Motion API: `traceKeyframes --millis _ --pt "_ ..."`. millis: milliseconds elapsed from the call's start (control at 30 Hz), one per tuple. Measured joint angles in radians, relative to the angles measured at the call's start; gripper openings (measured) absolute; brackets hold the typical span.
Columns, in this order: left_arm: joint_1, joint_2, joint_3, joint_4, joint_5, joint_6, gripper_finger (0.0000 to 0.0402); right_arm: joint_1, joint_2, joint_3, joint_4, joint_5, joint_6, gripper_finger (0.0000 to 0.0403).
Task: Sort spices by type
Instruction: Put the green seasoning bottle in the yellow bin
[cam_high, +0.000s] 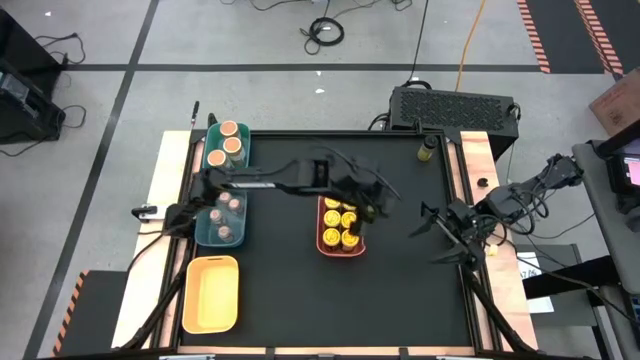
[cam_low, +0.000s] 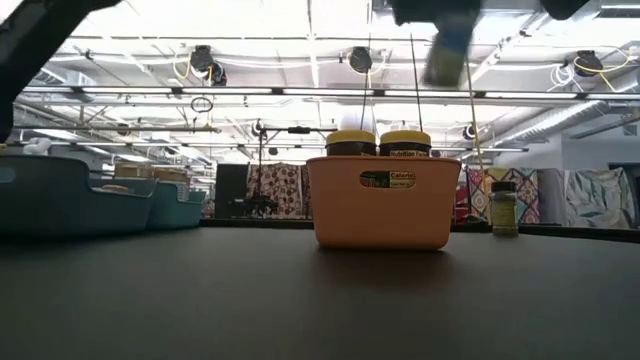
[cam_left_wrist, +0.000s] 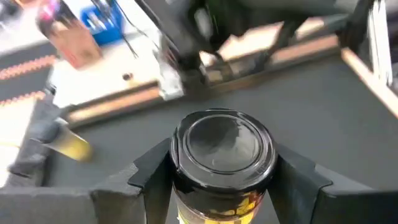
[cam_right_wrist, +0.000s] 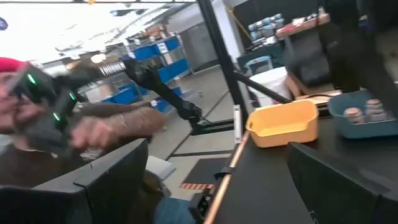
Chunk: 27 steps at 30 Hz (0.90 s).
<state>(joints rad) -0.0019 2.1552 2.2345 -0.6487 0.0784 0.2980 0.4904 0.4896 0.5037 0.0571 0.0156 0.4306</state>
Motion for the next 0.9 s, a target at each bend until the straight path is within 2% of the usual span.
traceKeyframes --millis 133,233,367,533,600,700,900 --pt "0.015 -0.104 0.001 -0.061 0.006 -0.039 0.0212 0.000 0.011 0.000 -0.010 0.026 -0.034 0.0375" --pt "0.029 -0.166 0.002 -0.139 0.051 -0.077 0.0212 0.000 0.013 0.000 -0.022 0.046 -0.034 0.0375" --pt "0.042 -0.243 0.001 -0.239 0.045 -0.120 0.0212 0.000 0.014 0.000 -0.038 0.046 -0.035 0.0375" --pt "0.028 -0.350 -0.003 -0.436 0.057 -0.144 0.0212 0.000 0.026 0.000 -0.065 0.062 -0.069 0.0375" --pt "0.011 -0.400 -0.049 -0.478 0.094 -0.160 0.0212 0.000 0.037 0.000 -0.068 0.078 -0.079 0.0375" --pt "-0.026 -0.497 -0.161 -0.470 0.092 -0.206 0.0212 0.000 0.049 0.000 -0.072 0.114 -0.100 0.0375" --pt "-0.085 -0.769 -0.524 -0.382 -0.138 -0.368 0.0212 0.000 0.071 0.000 -0.069 0.163 -0.102 0.0375"
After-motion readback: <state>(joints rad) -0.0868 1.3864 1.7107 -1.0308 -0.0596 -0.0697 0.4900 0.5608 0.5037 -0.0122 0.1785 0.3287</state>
